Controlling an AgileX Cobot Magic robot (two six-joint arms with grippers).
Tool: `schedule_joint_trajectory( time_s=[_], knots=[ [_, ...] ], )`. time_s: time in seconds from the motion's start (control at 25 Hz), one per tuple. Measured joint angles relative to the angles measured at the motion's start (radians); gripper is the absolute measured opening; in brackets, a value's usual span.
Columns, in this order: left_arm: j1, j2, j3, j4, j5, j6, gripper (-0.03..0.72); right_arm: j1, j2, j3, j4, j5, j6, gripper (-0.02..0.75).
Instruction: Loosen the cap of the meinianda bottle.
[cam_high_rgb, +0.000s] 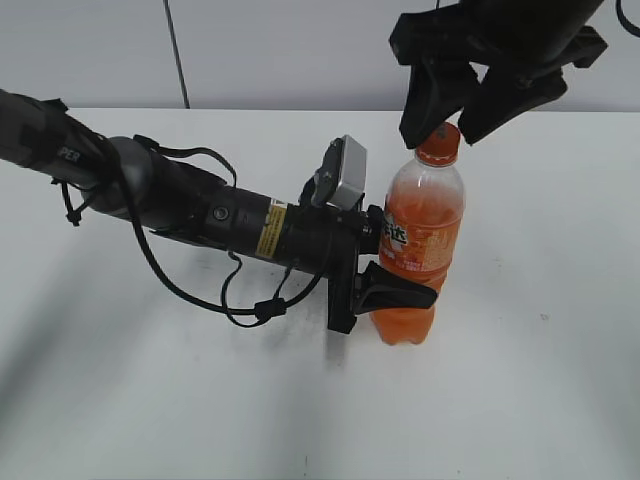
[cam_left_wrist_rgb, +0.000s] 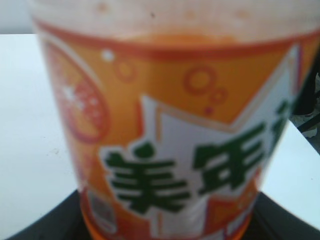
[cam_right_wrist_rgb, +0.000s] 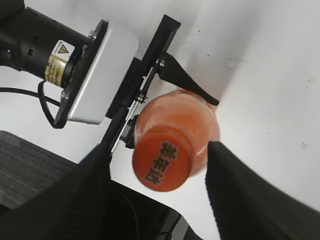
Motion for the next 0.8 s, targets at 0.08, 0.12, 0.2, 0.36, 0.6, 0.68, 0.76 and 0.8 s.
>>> schedule_joint_trajectory(
  time_s=[0.08,0.12,0.2,0.36,0.6,0.68,0.76,0.8],
  knots=[
    [0.0,0.0,0.0,0.0,0.0,0.0,0.398,0.0,0.002,0.0,0.0,0.0,-0.003,0.426],
    [0.0,0.0,0.0,0.0,0.0,0.0,0.398,0.0,0.004,0.0,0.0,0.0,-0.005,0.417],
    [0.0,0.0,0.0,0.0,0.0,0.0,0.398,0.0,0.01,0.0,0.0,0.0,-0.007,0.409],
    [0.0,0.0,0.0,0.0,0.0,0.0,0.398,0.0,0.016,0.0,0.001,0.0,-0.01,0.382],
    [0.0,0.0,0.0,0.001,0.0,0.0,0.398,0.0,0.019,0.0,-0.001,0.008,-0.15,0.273],
    [0.0,0.0,0.0,0.002,0.0,0.0,0.398,0.0,0.019,0.0,-0.006,0.01,-0.31,0.273],
    [0.0,0.0,0.0,0.002,0.0,0.0,0.398,0.0,0.019,-0.001,-0.02,0.01,-0.526,0.273],
    [0.0,0.0,0.0,0.002,0.0,0.0,0.398,0.0,0.019,-0.002,-0.029,0.01,-0.662,0.272]
  ],
)
